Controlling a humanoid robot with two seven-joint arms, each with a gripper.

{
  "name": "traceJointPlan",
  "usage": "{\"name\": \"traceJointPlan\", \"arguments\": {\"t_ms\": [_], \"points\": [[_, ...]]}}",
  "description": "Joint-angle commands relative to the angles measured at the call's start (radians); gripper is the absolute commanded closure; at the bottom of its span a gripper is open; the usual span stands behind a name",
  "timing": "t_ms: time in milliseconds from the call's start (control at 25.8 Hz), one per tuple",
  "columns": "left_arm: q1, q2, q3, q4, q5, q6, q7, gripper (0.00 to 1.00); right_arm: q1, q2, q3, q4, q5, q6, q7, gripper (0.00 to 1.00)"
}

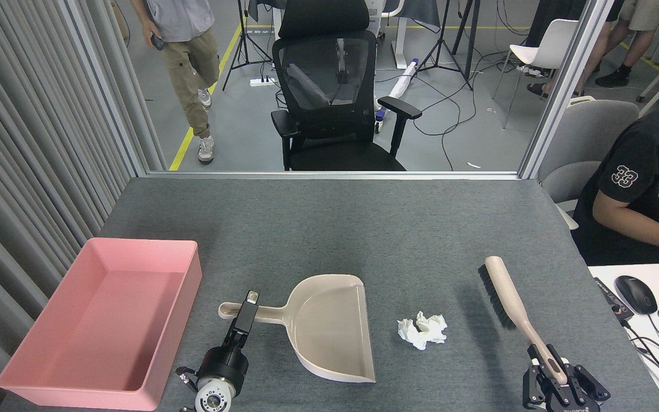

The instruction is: Sweep and dump garbage into bin

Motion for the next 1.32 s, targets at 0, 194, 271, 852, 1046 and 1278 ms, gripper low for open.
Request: {"name": "traceJointPlan", "arguments": {"t_ms": [0, 194, 271, 852, 1046, 1278], "points": [[0.0, 0.0, 0.029, 0.002, 0.004, -0.013, -0.003, 0.02, 0.0, -0.001, 0.0, 0.0, 0.0, 0.002, 0.0, 1.0], [0.0, 0.0, 0.059, 0.001, 0.009, -0.016, -0.033, 0.18, 0.0, -0.001, 0.0, 0.0, 0.0, 0.002, 0.0, 1.0], [0.0, 0.0, 0.075, 0.001, 0.007, -0.022, -0.078, 0.2, 0.0, -0.001, 0.0, 0.0, 0.0, 0.002, 0.0, 1.0], [0.02, 0.002, 0.082, -0.039, 0.005, -0.07, -0.151, 0.46, 0.001, -0.001, 0.002, 0.0, 0.0, 0.0, -0.002, 1.0], [0.029, 0.002, 0.093, -0.042, 0.01, -0.071, -0.181, 0.57, 0.001, 0.002, 0.002, -0.002, 0.0, -0.001, -0.005, 1.0], [0.029, 0.002, 0.133, -0.048, 0.01, -0.073, -0.23, 0.69, 0.003, 0.0, 0.003, -0.002, -0.002, -0.003, -0.016, 1.0]]}}
